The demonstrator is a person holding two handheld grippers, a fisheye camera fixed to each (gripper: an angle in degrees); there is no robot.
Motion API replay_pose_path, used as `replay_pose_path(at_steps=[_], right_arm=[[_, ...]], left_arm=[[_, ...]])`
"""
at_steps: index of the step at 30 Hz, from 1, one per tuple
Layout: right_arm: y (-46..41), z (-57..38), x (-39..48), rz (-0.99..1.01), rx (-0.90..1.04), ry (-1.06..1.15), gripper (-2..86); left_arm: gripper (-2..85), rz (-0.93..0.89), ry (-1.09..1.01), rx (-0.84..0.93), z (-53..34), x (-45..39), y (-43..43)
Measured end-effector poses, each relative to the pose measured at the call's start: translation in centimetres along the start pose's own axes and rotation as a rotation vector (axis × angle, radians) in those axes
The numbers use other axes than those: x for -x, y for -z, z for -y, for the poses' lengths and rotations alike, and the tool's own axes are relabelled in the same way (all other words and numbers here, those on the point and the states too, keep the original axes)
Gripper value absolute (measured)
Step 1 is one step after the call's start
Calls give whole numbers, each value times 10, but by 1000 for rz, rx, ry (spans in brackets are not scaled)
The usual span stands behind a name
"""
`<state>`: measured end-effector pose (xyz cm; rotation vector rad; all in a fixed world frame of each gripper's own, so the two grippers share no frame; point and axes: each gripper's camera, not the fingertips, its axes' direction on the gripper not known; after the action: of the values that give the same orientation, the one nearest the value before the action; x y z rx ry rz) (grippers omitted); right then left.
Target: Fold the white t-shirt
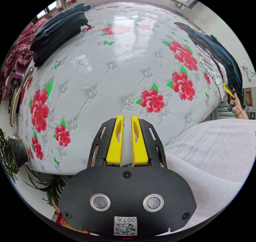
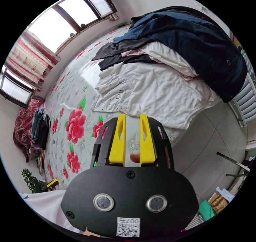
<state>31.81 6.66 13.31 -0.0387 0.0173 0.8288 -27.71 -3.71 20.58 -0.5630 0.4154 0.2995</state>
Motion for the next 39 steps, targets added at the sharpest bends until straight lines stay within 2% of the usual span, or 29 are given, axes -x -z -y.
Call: replay_pose_path(at_steps=[3, 7, 8, 10, 13, 15, 17, 19, 20, 23, 27, 30, 31, 32, 34, 35, 39], right_arm=[[-2, 17, -11, -59, 26, 68, 96], [-45, 32, -5, -111, 181, 197, 108], [-56, 31, -1, -175, 198, 212, 105], [-59, 26, 8, -274, 148, 280, 88], [-55, 39, -5, -283, 165, 169, 34], [-47, 44, -16, -143, 179, 112, 16], [-23, 39, -17, 231, 118, 136, 6], [-13, 25, 1, 450, 134, 187, 2], [-9, 9, 24, 527, 162, 265, 0], [1, -50, 94, 581, 235, 488, -2], [17, -107, 143, 777, 258, 558, -2], [29, -159, 203, 1030, 459, 775, -3], [40, -192, 240, 1123, 576, 954, -3], [59, -228, 275, 1134, 636, 1189, -2], [85, -268, 309, 1052, 555, 1408, -2], [91, -284, 320, 980, 457, 1439, -1], [75, -301, 319, 858, 403, 1377, 5]], left_arm=[[49, 2, 14, 15, -1, -10, -6], [47, 22, 13, 32, 0, -22, -11], [47, 26, 12, 33, 1, -23, -11], [44, 31, 17, 29, 0, -26, -11], [39, 19, 27, 13, -4, -25, -9], [37, 18, 17, 11, -9, -24, -9], [34, 35, 0, 13, -16, -21, -9], [30, 38, -13, 8, -25, -14, -9], [29, 31, -13, 5, -28, -12, -9], [28, -30, -3, -23, -39, 2, -6], [41, -132, 2, -77, -55, 22, 3], [52, -192, -7, -132, -73, 37, 12], [59, -200, -8, -154, -81, 44, 16], [62, -200, -8, -167, -85, 47, 18], [68, -194, 20, -219, -104, 65, 26], [68, -188, 38, -226, -109, 71, 28], [72, -159, 155, -250, -151, 117, 34]])
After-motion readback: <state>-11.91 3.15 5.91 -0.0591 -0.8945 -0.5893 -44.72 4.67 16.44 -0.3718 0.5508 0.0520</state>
